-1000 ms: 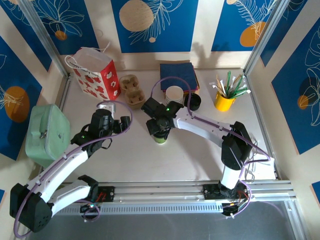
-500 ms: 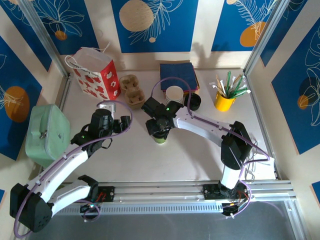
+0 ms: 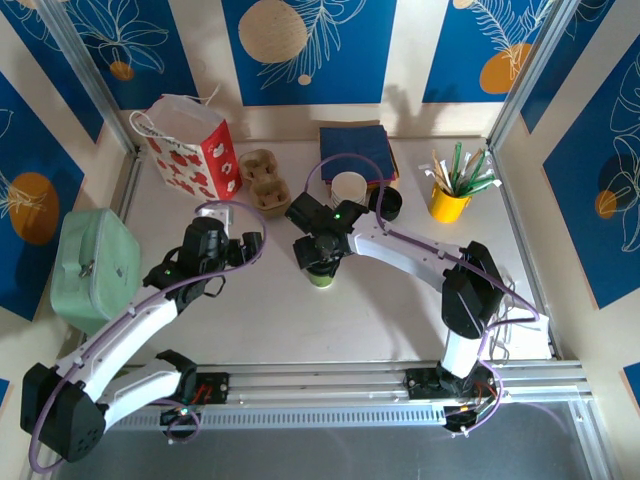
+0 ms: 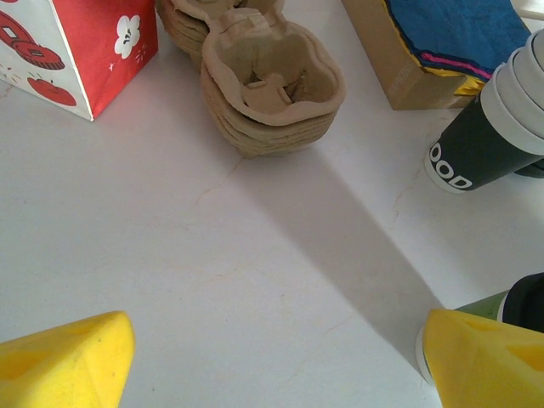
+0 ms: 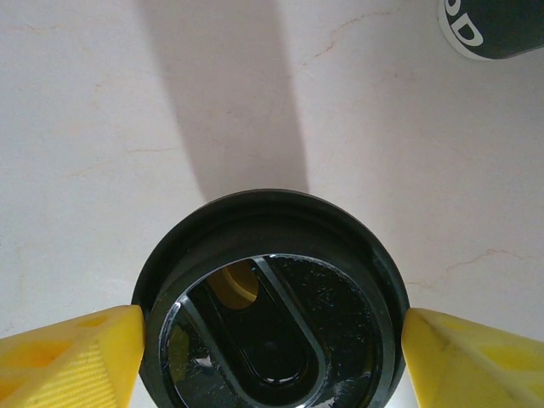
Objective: Pack the takeout coffee
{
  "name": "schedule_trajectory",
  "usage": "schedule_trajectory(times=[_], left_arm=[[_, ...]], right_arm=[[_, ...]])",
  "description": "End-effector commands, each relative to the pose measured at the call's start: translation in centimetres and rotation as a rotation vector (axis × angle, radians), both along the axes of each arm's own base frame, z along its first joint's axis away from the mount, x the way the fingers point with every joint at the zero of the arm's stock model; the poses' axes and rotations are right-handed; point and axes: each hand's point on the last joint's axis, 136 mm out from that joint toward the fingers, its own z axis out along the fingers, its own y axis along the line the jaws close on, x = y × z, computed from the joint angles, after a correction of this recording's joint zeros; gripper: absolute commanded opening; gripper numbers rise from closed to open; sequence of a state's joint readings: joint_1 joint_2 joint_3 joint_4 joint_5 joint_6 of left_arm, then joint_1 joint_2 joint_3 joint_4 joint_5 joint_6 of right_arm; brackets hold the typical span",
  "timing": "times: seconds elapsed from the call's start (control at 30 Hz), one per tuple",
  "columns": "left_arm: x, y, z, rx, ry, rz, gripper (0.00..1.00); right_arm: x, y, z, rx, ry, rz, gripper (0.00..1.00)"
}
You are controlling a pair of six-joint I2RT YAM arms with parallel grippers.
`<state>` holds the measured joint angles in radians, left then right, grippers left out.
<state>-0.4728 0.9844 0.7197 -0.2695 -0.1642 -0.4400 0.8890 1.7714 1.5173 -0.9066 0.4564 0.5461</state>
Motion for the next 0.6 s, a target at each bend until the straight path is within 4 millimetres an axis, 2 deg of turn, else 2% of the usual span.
schedule_trajectory(times=[0.0, 0.57], left_arm=[[0.4, 0.0, 0.4, -0.015, -0.012, 0.001, 0.88], [0.0, 0.3, -0.4, -0.014, 0.003, 0.011, 0.88]], right_arm=[[-0.5, -0.1, 0.5, 0.026, 0.019, 0.005, 0.80], [-1.5, -1.1, -1.7, -0.039, 0.068, -0.002, 0.79]])
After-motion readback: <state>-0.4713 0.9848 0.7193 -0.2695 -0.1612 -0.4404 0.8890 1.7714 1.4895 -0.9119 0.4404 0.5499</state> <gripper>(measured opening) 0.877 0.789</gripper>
